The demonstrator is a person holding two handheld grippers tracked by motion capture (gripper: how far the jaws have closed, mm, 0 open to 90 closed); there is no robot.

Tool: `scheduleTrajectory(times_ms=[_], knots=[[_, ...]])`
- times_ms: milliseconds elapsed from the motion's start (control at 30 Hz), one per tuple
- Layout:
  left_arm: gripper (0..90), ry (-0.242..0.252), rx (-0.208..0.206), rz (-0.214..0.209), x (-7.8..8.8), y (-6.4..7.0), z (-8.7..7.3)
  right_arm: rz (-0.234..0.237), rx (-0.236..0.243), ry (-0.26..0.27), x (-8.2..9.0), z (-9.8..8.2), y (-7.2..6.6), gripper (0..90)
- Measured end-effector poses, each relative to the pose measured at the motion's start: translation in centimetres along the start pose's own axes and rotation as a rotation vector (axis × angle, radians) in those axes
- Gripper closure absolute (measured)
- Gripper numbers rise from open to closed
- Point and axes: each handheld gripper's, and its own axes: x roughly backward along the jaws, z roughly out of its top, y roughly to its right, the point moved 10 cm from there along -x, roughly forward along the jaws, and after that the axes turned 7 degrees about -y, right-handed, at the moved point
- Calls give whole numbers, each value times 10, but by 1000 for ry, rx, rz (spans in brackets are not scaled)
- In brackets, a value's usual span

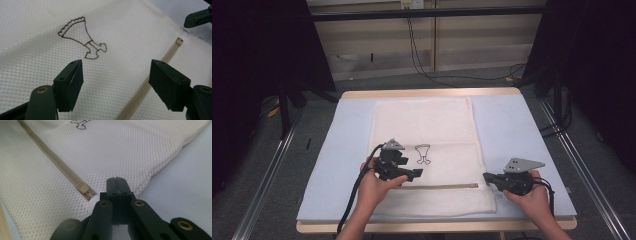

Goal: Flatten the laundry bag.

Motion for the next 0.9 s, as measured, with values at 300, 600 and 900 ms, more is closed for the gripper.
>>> scheduleTrajectory(times_ms=[300, 600, 900], knots=[[266, -21, 35, -160, -21, 44, 13, 10, -3, 5, 1, -1, 0, 900], [354, -78, 97, -261, -49, 72, 15, 25, 16, -30, -4, -3, -8, 900], [465, -103, 153, -282, -69, 92, 22, 36, 32, -53, -8, -7, -11, 900]])
